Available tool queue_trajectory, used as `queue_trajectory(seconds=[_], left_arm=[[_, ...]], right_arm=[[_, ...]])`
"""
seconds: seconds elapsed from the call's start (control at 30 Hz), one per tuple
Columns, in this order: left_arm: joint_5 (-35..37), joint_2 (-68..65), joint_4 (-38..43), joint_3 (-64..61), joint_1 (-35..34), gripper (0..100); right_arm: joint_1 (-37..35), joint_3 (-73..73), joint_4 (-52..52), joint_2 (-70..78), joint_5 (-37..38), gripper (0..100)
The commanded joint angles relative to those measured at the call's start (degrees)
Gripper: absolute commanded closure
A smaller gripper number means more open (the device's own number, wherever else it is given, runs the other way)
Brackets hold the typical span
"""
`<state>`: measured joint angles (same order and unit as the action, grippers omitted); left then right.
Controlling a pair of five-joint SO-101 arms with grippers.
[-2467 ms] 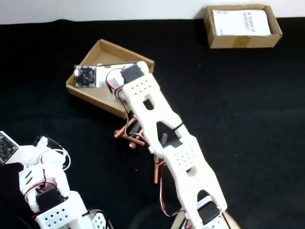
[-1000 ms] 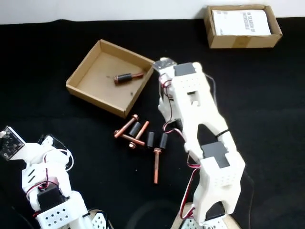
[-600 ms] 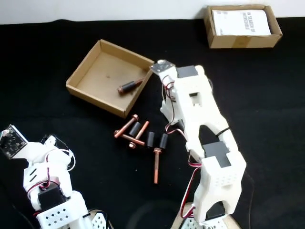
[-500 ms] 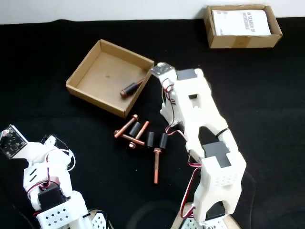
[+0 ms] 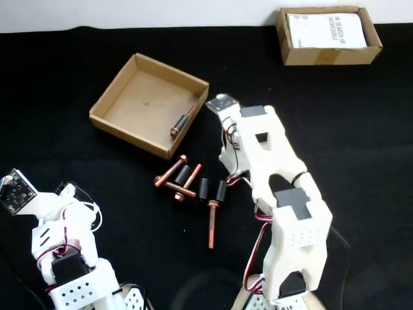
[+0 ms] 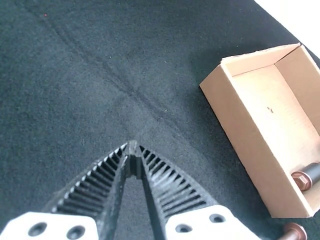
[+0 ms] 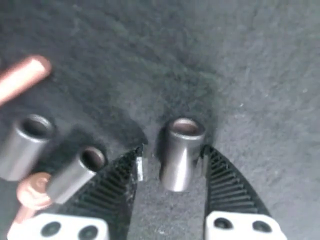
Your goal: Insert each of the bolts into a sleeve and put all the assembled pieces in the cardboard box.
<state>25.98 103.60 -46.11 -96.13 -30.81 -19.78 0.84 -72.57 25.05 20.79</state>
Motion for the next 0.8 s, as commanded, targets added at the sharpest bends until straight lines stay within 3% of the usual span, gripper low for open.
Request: queue_trajectory(seconds=[0.0,0.13,0.4,0.67,0.77], left_arm=[[-0.35,0.31,-0.09,-1.01,0.84,99],[-0.35,0.31,-0.18,-1.01,0.84,99],[-0.35,0.31,-0.79,-1.01,0.92,99],[-0.35,-0.13,-0.88,-1.01,1.45,95],[-0.35,-0.13,-3.43,-1.01,3.56,88]], right_arm=[[1.98,-2.33,0.48,1.27,0.26,86.1],[2.95,-5.58,0.22,3.30,-0.09,99.1],[5.05,-14.99,-8.40,3.38,-0.09,99.1],[4.44,-47.96,-28.97,3.12,-0.26,99.1],[5.58,-55.25,-28.70,-1.98,-4.75,99.2]])
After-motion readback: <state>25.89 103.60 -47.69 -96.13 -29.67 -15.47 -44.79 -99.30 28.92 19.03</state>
